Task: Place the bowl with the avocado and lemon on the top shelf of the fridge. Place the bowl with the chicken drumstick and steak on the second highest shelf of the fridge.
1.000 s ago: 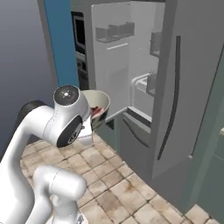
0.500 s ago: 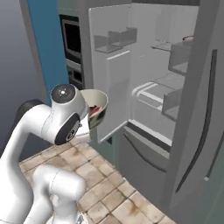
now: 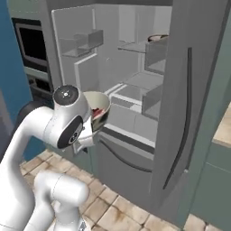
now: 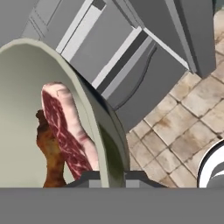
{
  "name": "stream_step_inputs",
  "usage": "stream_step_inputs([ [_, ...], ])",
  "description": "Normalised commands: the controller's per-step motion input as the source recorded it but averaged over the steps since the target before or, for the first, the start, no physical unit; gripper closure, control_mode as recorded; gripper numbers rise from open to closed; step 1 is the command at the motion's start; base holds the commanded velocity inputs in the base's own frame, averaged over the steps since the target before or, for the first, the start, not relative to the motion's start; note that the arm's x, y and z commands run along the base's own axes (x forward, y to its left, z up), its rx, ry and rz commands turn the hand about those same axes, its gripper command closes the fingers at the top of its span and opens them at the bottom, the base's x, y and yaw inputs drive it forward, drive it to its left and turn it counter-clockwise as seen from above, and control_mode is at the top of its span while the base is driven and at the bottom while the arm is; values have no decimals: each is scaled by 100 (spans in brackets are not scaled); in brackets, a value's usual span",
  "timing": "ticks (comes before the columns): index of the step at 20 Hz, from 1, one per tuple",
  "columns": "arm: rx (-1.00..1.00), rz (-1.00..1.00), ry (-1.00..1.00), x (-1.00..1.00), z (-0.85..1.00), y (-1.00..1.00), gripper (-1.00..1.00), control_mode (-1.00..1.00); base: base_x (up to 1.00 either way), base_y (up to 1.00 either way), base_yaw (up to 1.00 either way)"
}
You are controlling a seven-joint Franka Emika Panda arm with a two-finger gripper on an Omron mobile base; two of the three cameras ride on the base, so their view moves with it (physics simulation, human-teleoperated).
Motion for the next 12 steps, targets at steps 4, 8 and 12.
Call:
stream_step_inputs([
  [4, 0, 0, 0, 0, 0, 0, 100, 100, 74, 42, -41],
  [8, 0, 0, 0, 0, 0, 0, 100, 100, 53, 15, -40],
  [12, 0, 0, 0, 0, 0, 0, 100, 100, 44, 1, -42],
])
